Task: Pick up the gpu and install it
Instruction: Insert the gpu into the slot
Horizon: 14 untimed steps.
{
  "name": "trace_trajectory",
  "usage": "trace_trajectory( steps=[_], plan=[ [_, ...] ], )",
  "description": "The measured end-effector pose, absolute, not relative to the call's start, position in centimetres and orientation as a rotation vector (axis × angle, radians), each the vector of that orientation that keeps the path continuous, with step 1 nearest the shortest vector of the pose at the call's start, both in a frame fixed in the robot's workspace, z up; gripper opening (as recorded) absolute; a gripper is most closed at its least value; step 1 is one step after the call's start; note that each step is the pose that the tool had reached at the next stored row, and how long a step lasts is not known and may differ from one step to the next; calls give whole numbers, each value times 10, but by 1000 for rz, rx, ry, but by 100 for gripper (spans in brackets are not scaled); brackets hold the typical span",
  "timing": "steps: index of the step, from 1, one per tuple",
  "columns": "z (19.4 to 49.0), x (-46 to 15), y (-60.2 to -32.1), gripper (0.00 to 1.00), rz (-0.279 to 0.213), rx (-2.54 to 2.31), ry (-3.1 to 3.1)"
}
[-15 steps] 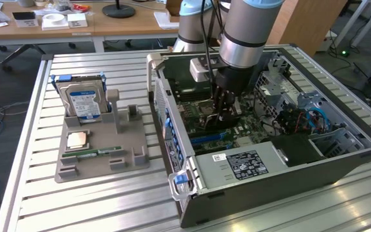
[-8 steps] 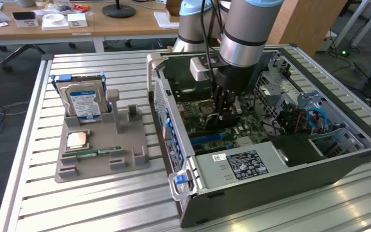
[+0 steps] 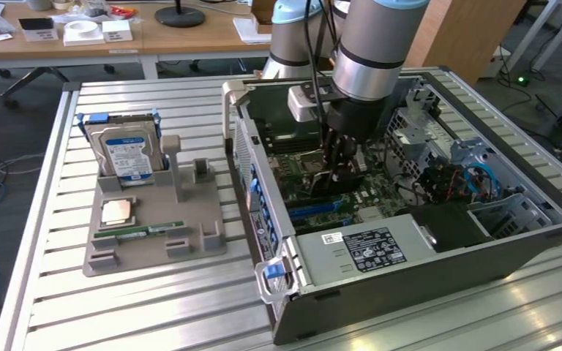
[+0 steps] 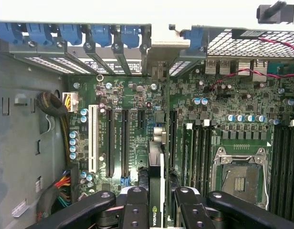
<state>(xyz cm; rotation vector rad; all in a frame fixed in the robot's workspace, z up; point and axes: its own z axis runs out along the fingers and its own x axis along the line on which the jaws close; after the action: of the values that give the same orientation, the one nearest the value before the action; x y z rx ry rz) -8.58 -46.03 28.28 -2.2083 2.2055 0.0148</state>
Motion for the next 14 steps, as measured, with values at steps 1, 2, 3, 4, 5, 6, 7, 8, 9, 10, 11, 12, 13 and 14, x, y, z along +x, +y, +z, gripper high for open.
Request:
trace_trajectory(
  steps=[1,2,3,4,5,6,7,8,9,10,11,12,13,14],
  plan=[
    [283,-86,-460,26,15,-2208,2205],
    [283,-85,-460,26,15,-2209,2205],
    [283,-84,-460,26,15,-2209,2204],
    [283,-84,-460,26,15,-2210,2204],
    [283,-83,-460,26,15,-2211,2203],
    [283,-83,-460,26,15,-2213,2201],
    [283,-83,-460,26,15,-2215,2199],
    [283,-83,-460,26,15,-2218,2195],
    [283,-83,-460,26,15,-2221,2193],
    [282,-83,-460,26,14,-2224,2189],
    [282,-83,-460,26,13,-2226,2186],
    [282,-83,-460,26,12,-2228,2183],
    [282,-83,-460,26,11,-2230,2181],
    [281,-83,-460,26,11,-2231,2179]
  ],
)
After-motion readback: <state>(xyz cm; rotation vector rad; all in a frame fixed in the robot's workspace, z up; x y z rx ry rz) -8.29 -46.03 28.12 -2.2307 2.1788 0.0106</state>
